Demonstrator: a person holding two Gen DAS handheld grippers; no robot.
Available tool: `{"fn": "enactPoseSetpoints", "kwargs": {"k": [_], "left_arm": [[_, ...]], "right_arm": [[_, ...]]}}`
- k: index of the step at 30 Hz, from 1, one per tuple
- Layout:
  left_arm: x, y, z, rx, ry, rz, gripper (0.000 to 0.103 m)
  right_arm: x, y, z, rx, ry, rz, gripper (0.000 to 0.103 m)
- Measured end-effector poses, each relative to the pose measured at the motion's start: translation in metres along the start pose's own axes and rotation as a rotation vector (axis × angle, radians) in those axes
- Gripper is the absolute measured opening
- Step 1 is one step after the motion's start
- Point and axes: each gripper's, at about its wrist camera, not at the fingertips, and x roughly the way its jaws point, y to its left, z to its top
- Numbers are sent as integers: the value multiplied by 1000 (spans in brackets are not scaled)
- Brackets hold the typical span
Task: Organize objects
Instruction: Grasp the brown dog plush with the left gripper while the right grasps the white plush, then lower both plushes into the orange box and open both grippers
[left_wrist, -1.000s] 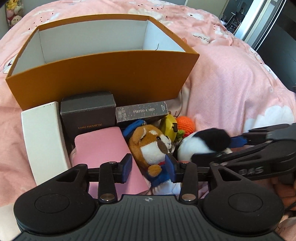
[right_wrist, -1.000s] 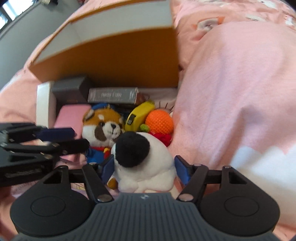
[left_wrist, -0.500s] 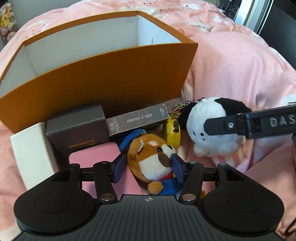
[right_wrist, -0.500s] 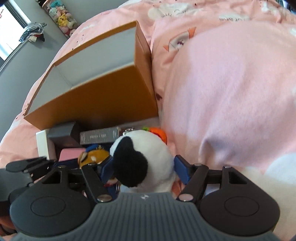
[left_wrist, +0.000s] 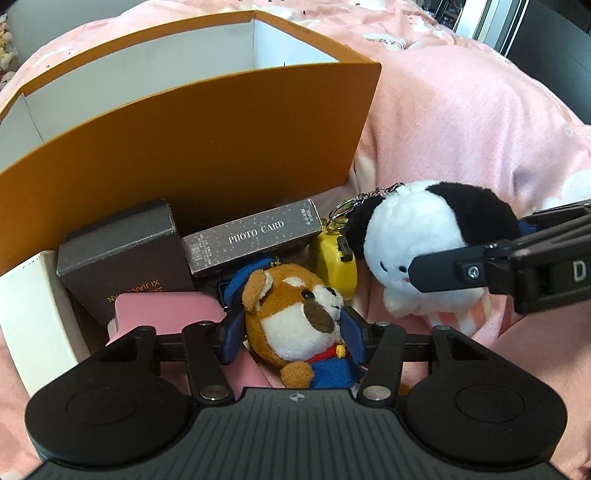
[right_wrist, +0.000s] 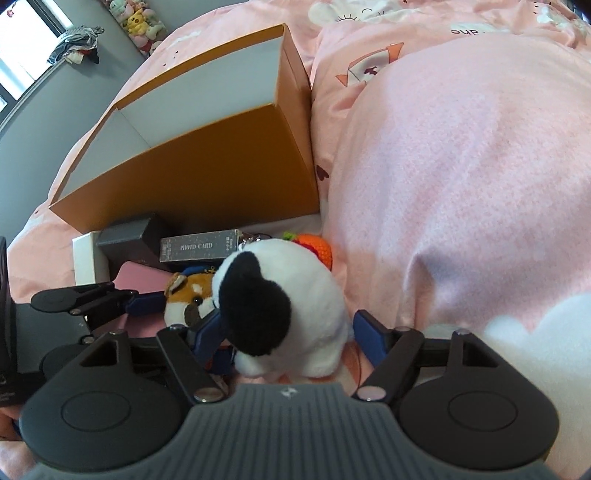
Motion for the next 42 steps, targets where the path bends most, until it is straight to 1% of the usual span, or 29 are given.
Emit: {"fn": "enactPoseSetpoints", "kwargs": {"k": [3,7,14,18,20,21,24,28,30,32,34,35,38,40,42], "left_arm": [[-10,4,-2,-12,-29,-8,59],[-27,12,-6,-33,-78,-29,57],[-75,22,-4,-37,-230,-48,56],[-97,23,15,-20,-310,-40,56],[-113,27,28,-36,-346,-55,56],[-118,23,26,-42,-361,-62,56],[-126,23,59,-24,-400,-63,56],[-142,33,92,27,-451,-27,55],[-132,42,115,35,-444,-23,55],[-123,52,121,43,-417,-15,54],[-101,60,136,60,-381,5,54],[-94,64,131,61,-367,11,54],[-63,79,134,72,-316,7,54],[-43,88,135,80,-281,8,54],[-30,98,134,67,-250,9,54]], "right_arm": [[-6,0,-1,1,-13,5,72],[-17,1,0,28,-25,42,71],[-45,10,14,49,-100,84,71],[-60,18,38,36,-154,95,71],[-67,25,52,23,-186,96,71],[-71,28,60,16,-205,97,71],[-74,40,87,11,-249,110,71],[-65,45,125,51,-265,143,71],[-55,47,144,79,-262,158,71],[-39,49,162,104,-256,146,71],[-24,50,175,128,-243,126,71],[-13,50,182,139,-227,116,71],[19,50,195,162,-176,79,71],[37,50,199,171,-148,53,71],[52,52,203,173,-123,20,71]]}}
